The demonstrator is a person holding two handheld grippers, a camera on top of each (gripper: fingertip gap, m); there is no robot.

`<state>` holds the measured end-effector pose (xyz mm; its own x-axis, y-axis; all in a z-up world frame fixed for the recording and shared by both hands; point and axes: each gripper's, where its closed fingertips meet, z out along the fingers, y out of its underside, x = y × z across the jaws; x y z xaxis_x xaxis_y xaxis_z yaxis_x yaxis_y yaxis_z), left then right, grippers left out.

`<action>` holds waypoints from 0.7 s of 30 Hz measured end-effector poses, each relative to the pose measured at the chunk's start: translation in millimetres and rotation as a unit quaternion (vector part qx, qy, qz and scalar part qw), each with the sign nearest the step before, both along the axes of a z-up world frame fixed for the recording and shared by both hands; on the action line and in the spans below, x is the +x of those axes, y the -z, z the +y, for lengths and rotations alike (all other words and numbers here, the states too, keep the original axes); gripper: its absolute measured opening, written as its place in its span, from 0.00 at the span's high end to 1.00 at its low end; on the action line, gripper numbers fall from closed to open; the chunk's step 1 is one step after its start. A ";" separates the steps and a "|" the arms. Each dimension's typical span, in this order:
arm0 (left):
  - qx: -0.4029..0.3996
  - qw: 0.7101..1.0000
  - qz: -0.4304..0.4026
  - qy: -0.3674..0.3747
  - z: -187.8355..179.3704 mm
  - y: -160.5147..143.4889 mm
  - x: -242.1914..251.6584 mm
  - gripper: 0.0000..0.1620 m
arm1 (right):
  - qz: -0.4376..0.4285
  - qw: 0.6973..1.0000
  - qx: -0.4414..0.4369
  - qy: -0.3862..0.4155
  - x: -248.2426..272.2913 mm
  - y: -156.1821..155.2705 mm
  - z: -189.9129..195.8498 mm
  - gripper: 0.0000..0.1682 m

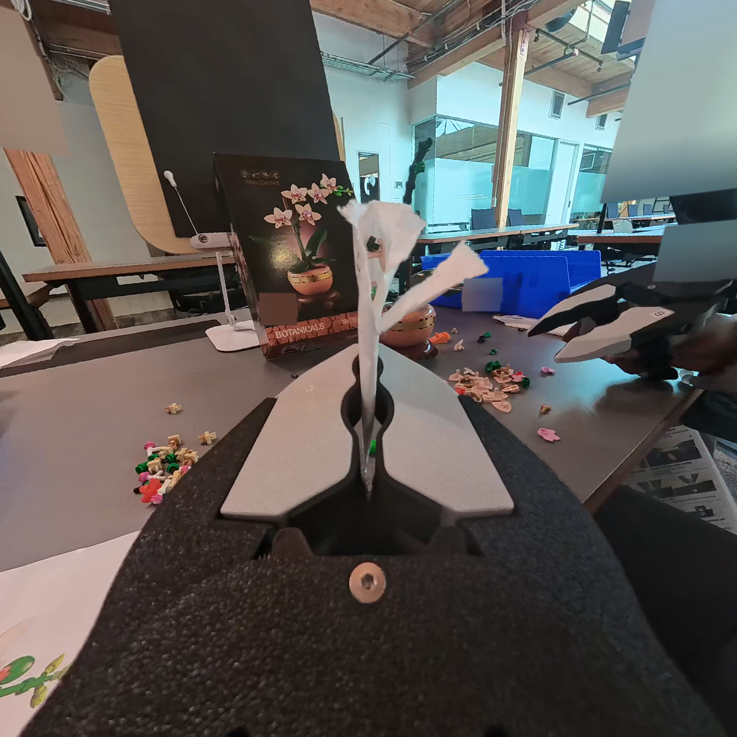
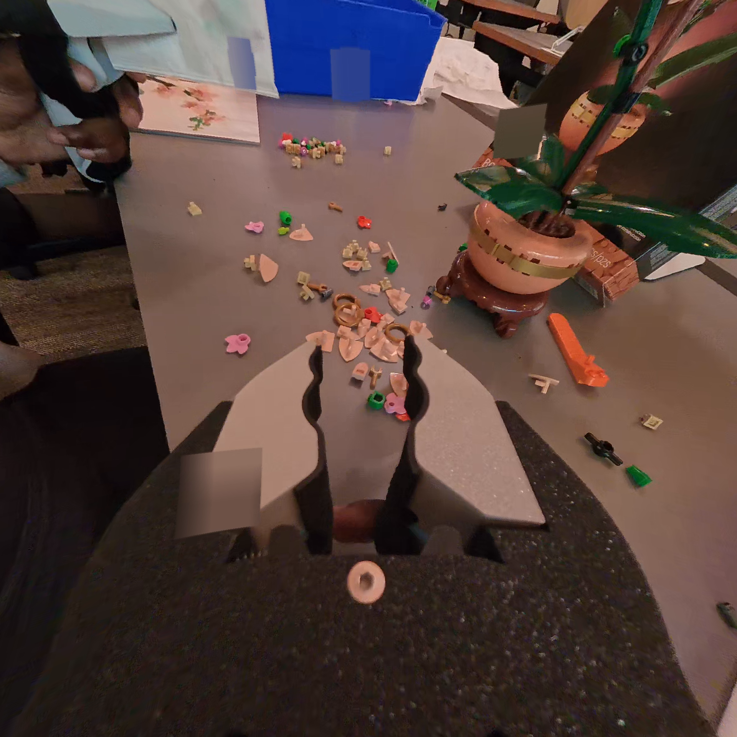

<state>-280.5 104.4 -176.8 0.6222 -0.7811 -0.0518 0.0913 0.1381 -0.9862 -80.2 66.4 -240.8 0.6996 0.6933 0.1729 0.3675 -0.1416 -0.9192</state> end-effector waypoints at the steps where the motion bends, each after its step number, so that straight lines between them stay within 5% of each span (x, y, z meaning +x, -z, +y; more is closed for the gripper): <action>1: 0.000 1.000 0.001 0.001 -0.2 0.1 0.5 1.00 | -0.003 1.000 0.001 0.000 -0.3 0.3 -0.1 0.77; 11: 0.007 1.000 0.005 0.005 -2.4 0.0 1.2 1.00 | 0.034 0.998 0.038 0.028 9.4 -13.9 1.6 0.78; 16: 0.011 1.000 -0.021 0.001 -3.6 -4.7 -5.2 1.00 | 0.096 0.979 0.153 0.090 37.6 -50.3 2.2 0.80; 21: 0.007 1.000 -0.030 0.000 -2.9 -5.7 -7.9 1.00 | 0.183 0.961 0.154 0.138 60.6 -64.9 4.7 0.78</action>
